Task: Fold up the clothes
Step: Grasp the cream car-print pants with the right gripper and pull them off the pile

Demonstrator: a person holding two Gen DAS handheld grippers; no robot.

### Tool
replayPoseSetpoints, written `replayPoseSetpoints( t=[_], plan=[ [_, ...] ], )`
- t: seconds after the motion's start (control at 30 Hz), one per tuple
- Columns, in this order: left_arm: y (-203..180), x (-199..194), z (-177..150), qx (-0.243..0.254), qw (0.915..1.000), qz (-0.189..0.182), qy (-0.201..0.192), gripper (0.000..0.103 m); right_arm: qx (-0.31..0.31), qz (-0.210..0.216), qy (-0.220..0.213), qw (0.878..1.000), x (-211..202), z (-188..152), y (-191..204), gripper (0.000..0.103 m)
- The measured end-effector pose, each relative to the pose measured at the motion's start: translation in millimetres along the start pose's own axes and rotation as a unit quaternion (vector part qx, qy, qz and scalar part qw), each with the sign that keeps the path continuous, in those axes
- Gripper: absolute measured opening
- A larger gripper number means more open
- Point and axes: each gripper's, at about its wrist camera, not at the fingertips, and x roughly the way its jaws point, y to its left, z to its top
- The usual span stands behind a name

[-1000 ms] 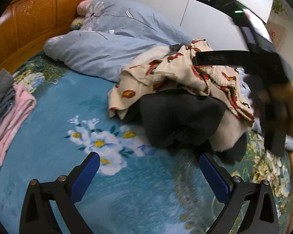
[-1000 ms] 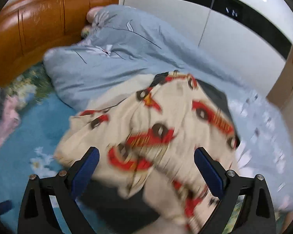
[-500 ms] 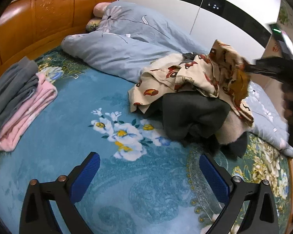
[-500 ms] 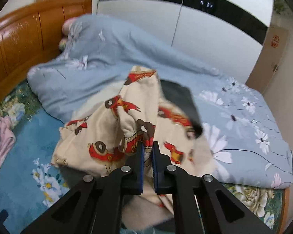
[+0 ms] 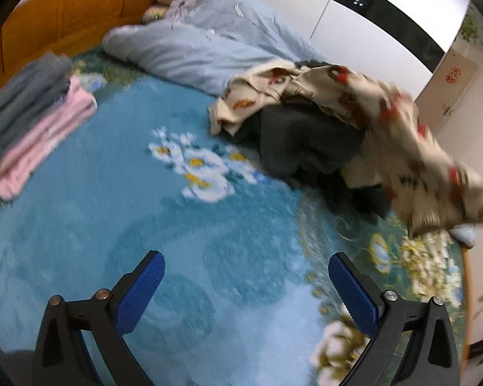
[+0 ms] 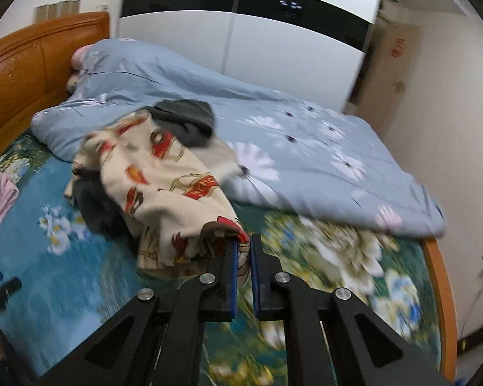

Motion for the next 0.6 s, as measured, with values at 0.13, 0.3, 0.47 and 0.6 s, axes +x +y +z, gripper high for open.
replayPoseSetpoints(
  t=[0.13,0.3,0.47,0.6],
  plan=[
    [-8.3,-17.7,-4.7,0.013,0.9997,-0.017,-0.013,0.103,0.042,-0.030,0.014,0.999,-30.6,-39.0,-43.9,0.007],
    [-13.8,-29.0,-10.0,0.014,0.9993,-0.031,-0.015,0.103,0.067,-0.085,0.014,0.994,-61.1,-74.7,-88.5,0.007],
    [-13.8,-30.1,-13.4,0.001,0.9992,-0.039,-0.008,0.103,0.127,-0.158,0.037,0.978,-68.7,-111.1,-152.7,0.007],
    [-16.8,-22.6,-15.6,-0.002,0.9993,-0.038,0.006,0.103,0.187,-0.163,0.119,0.961,-28.3,-157.6,-194.1,0.007]
  ],
)
